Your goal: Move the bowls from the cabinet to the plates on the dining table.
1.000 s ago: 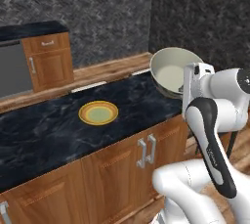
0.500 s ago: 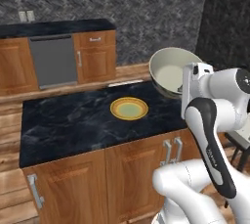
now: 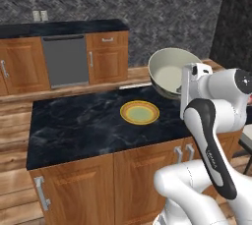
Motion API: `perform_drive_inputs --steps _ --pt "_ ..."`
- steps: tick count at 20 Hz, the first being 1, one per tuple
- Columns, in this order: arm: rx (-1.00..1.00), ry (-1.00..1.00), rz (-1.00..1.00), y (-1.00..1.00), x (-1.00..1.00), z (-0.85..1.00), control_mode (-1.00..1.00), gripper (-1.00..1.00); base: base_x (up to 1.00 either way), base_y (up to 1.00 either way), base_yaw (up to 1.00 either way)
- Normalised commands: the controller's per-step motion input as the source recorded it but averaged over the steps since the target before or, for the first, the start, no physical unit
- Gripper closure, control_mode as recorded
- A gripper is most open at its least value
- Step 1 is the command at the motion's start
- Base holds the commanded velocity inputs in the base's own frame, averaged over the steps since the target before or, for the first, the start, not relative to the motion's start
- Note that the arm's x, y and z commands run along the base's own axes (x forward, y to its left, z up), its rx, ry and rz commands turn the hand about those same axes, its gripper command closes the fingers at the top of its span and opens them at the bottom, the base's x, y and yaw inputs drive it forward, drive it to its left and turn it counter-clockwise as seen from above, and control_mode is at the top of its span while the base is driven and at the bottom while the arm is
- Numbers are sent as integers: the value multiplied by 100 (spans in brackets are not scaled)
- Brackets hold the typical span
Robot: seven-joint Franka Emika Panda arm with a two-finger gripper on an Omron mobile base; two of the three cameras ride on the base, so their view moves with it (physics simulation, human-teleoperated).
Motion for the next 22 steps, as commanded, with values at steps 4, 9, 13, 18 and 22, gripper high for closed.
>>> perform_drive_inputs --steps 4,9,13,18,22 --pt "0 0 0 0 0 0 100 100 22 0 2" --pt "0 0 0 0 0 0 100 100 27 0 0" --pt "0 0 0 0 0 0 100 100 35 -3 0" --pt "0 0 0 0 0 0 100 100 19 0 0" --pt "0 0 0 0 0 0 100 100 15 0 0"
